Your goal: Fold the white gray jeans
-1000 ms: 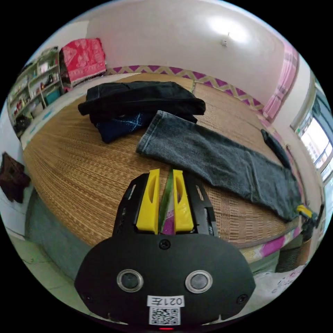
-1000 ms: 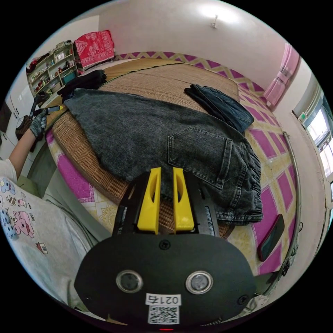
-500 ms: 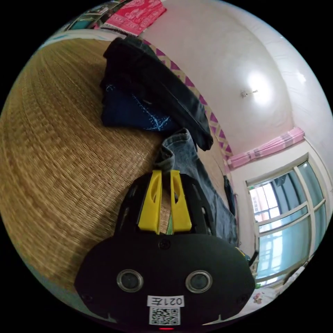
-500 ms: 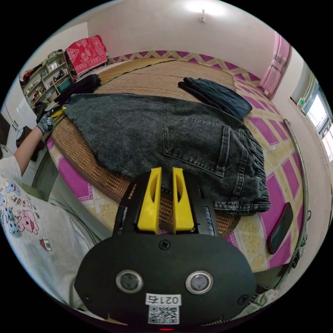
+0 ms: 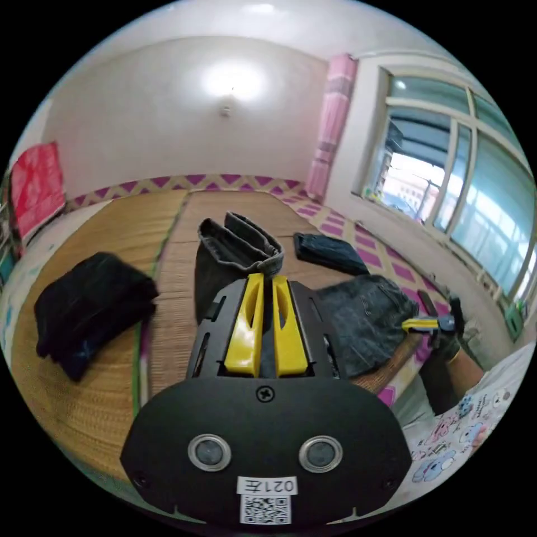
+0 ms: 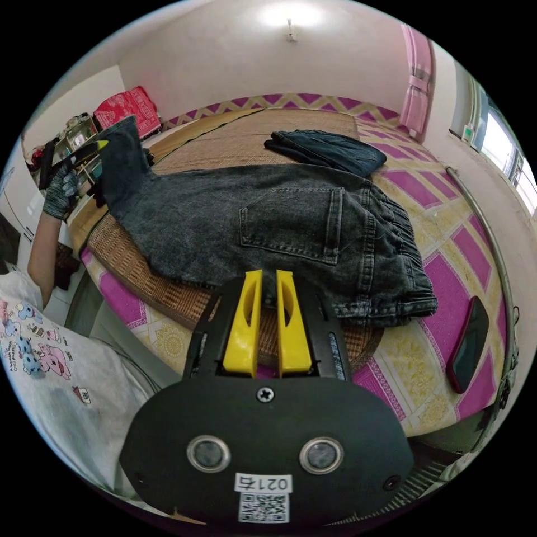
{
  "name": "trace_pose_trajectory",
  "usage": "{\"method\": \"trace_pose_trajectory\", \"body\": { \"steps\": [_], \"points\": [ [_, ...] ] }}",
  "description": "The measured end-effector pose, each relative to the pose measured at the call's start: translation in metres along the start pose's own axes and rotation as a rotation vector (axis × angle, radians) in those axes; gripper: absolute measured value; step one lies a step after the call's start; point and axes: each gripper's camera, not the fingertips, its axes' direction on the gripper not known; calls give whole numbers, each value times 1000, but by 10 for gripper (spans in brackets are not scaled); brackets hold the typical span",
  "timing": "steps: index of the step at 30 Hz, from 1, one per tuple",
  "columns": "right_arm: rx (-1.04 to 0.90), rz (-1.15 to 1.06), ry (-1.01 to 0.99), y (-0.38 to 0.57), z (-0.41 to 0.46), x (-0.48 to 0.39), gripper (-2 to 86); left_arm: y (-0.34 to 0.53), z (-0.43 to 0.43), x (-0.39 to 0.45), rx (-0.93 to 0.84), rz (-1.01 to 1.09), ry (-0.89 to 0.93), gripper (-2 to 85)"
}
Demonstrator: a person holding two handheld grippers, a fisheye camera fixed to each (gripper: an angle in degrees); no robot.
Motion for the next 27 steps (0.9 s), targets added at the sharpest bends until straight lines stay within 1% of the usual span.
{"method": "trace_pose_trajectory", "body": {
  "steps": [2,3,5,6,7,10,11,13,16,18,20,21,22,24,25,27],
  "points": [
    [5,9,-20,4,-4,7,50,5,76,67,-129,87,57,-8],
    [8,14,-25,6,-8,12,49,9,97,82,-168,105,61,-8],
    [12,16,-27,10,-13,17,49,36,174,123,-331,135,71,-9],
    [17,20,-28,13,-18,22,49,44,189,130,-360,138,67,-9],
    [19,22,-30,14,-20,24,50,56,203,140,-360,121,76,-9],
    [34,35,-36,17,-34,37,50,58,192,160,-259,130,57,-9],
    [44,42,-36,17,-39,43,50,58,187,167,-234,130,93,-9],
    [64,57,-38,16,-48,53,51,62,191,183,-245,153,133,-9],
    [96,119,-17,13,-60,76,60,83,221,205,-322,181,128,-8],
    [143,236,-15,16,-74,105,79,91,236,208,-355,155,159,-6],
    [197,357,-36,23,-87,133,92,95,230,211,-273,142,207,-2],
    [245,466,-52,32,-96,156,103,97,229,212,-263,148,214,-1],
    [270,517,-66,37,-99,168,108,100,231,214,-257,160,216,0],
    [338,717,-200,58,-101,219,128,102,234,215,-259,153,229,-2],
    [346,761,-246,63,-98,230,133,103,233,217,-240,158,230,-4],
    [360,892,-407,78,-80,261,143,102,229,224,-211,177,237,-6]
  ]
}}
